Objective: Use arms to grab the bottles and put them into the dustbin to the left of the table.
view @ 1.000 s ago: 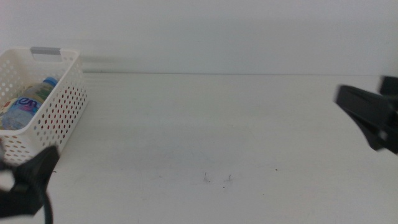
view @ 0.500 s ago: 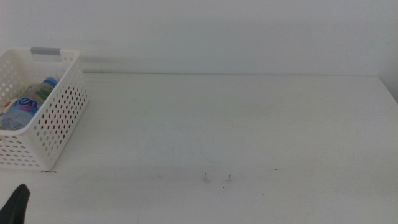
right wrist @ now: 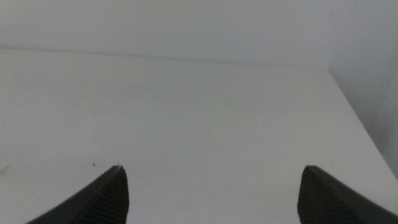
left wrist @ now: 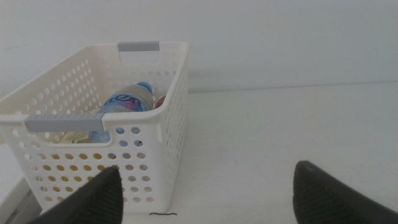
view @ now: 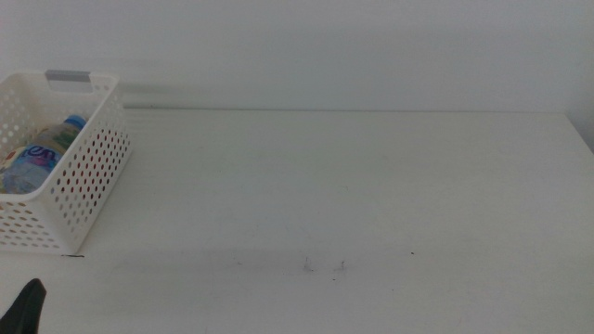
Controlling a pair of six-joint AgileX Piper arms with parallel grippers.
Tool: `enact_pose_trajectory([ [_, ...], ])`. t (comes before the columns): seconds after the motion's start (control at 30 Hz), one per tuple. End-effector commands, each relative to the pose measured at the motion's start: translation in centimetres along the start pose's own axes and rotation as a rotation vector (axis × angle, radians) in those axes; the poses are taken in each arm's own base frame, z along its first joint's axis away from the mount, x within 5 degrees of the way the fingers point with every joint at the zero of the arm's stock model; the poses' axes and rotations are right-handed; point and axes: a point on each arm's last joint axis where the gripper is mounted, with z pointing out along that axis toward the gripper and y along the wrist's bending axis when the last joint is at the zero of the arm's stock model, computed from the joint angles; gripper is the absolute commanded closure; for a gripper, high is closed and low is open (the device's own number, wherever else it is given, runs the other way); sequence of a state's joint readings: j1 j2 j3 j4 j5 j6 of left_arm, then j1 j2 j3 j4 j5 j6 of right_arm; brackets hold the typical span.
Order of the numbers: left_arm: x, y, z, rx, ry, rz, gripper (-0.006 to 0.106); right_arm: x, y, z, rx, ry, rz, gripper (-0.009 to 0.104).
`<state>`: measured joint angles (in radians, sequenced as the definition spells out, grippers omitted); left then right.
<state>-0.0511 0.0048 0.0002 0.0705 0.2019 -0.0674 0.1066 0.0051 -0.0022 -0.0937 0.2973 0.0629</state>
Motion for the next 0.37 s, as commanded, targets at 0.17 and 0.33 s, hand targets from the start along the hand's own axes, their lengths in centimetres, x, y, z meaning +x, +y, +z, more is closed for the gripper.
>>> enact_pose_trajectory([
  [0.17,-0.1,-0.01,-0.04,0.001,-0.013,-0.01,0.007,-0.54,-0.01,-0.04,0.005,-0.068,-0.011,0.003],
  [0.33,-0.13,0.0,-0.04,-0.001,-0.017,-0.01,0.007,-0.54,-0.01,-0.04,0.005,-0.068,-0.011,0.003],
])
